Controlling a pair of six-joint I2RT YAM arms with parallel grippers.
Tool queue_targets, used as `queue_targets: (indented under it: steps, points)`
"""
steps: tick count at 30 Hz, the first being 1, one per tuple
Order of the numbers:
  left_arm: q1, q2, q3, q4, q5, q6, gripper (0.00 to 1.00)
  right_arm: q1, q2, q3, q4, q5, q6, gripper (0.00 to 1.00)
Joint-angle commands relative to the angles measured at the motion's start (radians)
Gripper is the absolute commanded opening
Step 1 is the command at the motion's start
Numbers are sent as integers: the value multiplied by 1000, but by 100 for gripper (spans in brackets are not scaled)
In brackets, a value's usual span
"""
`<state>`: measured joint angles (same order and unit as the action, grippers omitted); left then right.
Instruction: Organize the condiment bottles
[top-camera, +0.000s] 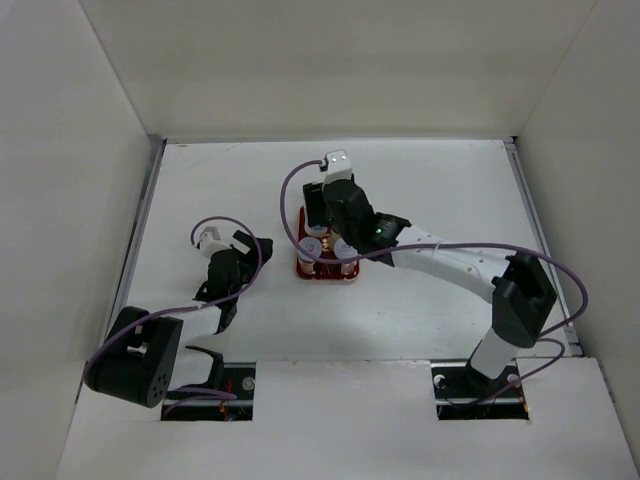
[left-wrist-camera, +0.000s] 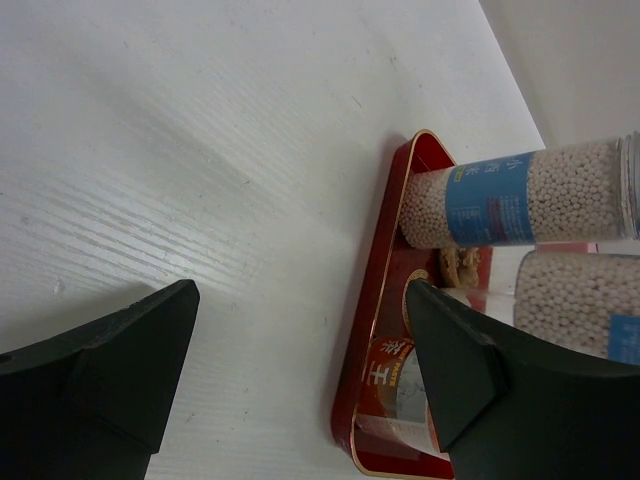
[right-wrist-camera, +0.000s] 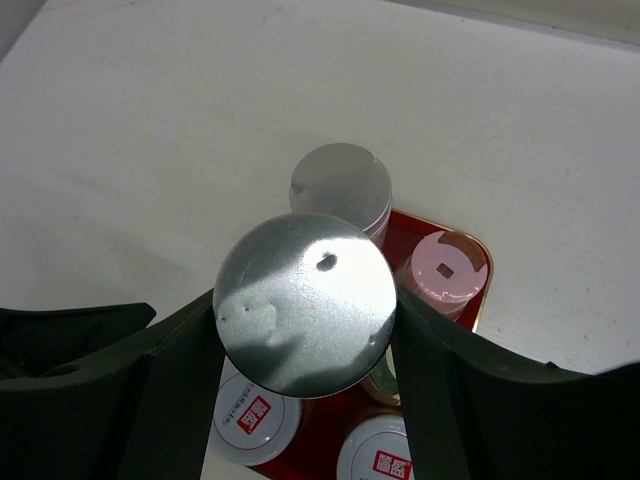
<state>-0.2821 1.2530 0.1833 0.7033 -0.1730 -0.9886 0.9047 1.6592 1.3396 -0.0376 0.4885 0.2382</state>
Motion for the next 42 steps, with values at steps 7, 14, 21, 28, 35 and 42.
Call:
queue_targets:
  steps: [7,14,21,28,35,42]
  points:
    - [-4,8,18,45,1,-1,86,15,126,67,150,41,-46,58]
    - [-7,-1,16,45,-5,1,87,38,197,52,163,76,-50,62]
    - [-7,-9,15,45,-6,2,93,41,183,32,183,90,-28,76]
    - [10,-24,12,25,-19,2,100,58,84,10,180,156,-42,100]
    - [1,-33,24,-8,-25,4,100,66,-250,-219,263,235,-48,100]
    - [-18,-17,39,-13,-19,7,100,-100,-568,-656,312,305,94,100]
